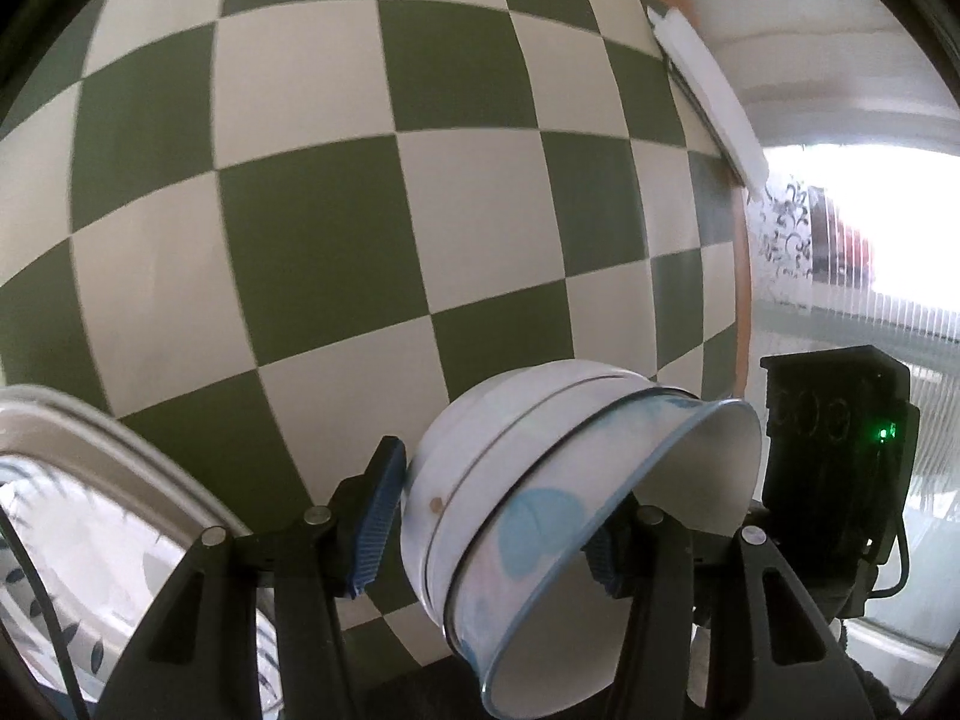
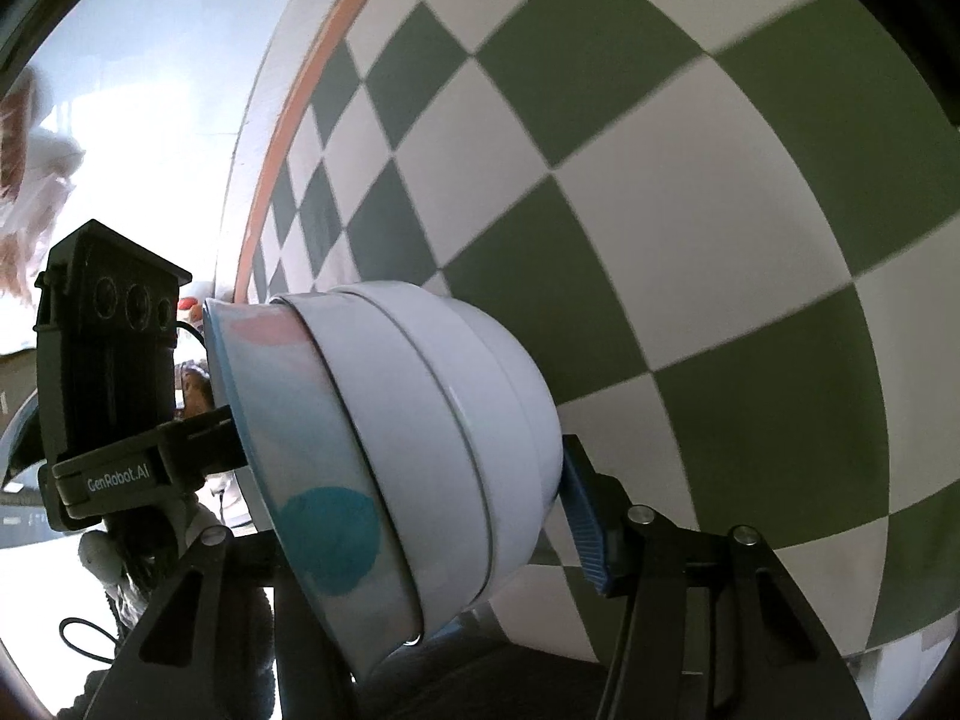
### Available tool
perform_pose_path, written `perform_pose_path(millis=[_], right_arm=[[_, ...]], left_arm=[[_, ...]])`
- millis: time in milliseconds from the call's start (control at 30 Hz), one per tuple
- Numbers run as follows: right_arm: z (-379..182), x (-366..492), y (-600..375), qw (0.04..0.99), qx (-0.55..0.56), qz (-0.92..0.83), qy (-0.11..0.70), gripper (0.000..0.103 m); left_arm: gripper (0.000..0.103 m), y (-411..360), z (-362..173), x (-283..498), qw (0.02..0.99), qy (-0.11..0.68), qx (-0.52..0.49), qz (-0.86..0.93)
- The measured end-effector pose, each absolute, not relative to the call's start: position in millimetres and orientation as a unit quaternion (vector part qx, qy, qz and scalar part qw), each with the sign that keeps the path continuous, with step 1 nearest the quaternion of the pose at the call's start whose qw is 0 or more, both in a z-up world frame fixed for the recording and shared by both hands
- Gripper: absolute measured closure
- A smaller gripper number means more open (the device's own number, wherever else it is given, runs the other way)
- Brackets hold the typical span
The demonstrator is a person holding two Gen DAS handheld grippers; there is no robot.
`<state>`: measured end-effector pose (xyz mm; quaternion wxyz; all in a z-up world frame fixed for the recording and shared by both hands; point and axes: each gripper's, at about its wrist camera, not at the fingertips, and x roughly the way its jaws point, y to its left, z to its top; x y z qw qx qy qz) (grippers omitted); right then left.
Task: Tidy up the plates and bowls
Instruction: 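Carry the bowl stack with both tools over the plate stack and lower it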
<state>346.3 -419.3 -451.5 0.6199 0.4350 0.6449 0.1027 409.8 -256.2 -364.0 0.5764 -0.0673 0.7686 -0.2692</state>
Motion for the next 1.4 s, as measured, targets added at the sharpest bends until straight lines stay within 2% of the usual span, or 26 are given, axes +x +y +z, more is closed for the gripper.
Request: perform_pose_path(millis=[400,633,1000,1400], right_arm=[[-410,382,-376,0.625,0.391,0.146,0.66,0.051],[-396,404,-317,0.625,0.374,0.173,0.662,0.055],[-413,406,-220,0.607,0.344,0.201,0.687,0.055],[-436,413,-185,0.597,0.327,0.196,0.706,0.055]], left_arm=[[0.051,-205,-321,418,0.608,0.75,-0.104,-0.239],[0.05,-144,-309,418,0.622,0.744,-0.109,-0.217],[0.05,-60,-331,412,0.617,0.754,-0.132,-0.181],[0.05,-40,-351,410,0.605,0.764,-0.135,-0.181]])
